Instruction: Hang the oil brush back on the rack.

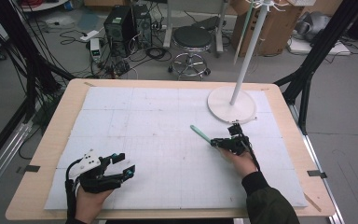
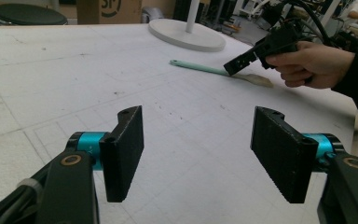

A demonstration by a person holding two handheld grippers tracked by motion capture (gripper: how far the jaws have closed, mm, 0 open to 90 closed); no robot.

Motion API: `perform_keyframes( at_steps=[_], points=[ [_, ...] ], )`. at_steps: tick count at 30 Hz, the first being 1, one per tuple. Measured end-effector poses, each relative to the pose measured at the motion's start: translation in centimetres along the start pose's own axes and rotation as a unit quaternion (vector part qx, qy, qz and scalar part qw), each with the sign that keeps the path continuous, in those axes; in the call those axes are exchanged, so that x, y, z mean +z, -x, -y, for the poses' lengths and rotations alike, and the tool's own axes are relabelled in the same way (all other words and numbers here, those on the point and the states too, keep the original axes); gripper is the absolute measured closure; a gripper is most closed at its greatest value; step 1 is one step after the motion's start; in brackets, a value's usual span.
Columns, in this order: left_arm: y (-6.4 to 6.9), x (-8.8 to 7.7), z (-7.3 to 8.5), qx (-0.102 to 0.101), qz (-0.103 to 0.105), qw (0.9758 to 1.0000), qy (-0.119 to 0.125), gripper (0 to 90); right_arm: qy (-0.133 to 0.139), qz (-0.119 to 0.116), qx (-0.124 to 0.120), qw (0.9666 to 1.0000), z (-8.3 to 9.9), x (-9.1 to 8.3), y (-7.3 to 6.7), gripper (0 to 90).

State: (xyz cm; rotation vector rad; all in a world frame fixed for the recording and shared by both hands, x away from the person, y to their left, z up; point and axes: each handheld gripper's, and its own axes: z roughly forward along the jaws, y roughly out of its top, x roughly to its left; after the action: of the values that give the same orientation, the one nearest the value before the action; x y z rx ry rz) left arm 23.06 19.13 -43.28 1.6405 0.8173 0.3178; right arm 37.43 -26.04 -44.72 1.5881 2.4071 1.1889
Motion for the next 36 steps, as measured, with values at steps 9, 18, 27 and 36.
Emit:
perform_keyframes(
  at_steps=[9,18,27,36],
  points=[
    [0.2,0.3,0.0,0.004,0.003,1.0,-0.005,35.3,-0.002,0.038,-0.037,0.9986,0.1,0.2,-1.0,76.3],
    [0.1,0.2,0.0,0.002,0.003,1.0,-0.003,35.3,0.001,0.065,-0.083,0.9945,0.3,0.4,-1.6,79.2],
    [0.0,0.1,0.0,-0.002,-0.001,1.0,0.0,35.3,0.002,0.063,-0.098,0.9932,0.3,0.4,-1.5,83.3],
    [-0.2,-0.1,0.0,-0.004,-0.001,1.0,0.005,35.3,0.031,0.044,-0.056,0.997,0.5,-0.7,-1.1,83.5]
  ],
)
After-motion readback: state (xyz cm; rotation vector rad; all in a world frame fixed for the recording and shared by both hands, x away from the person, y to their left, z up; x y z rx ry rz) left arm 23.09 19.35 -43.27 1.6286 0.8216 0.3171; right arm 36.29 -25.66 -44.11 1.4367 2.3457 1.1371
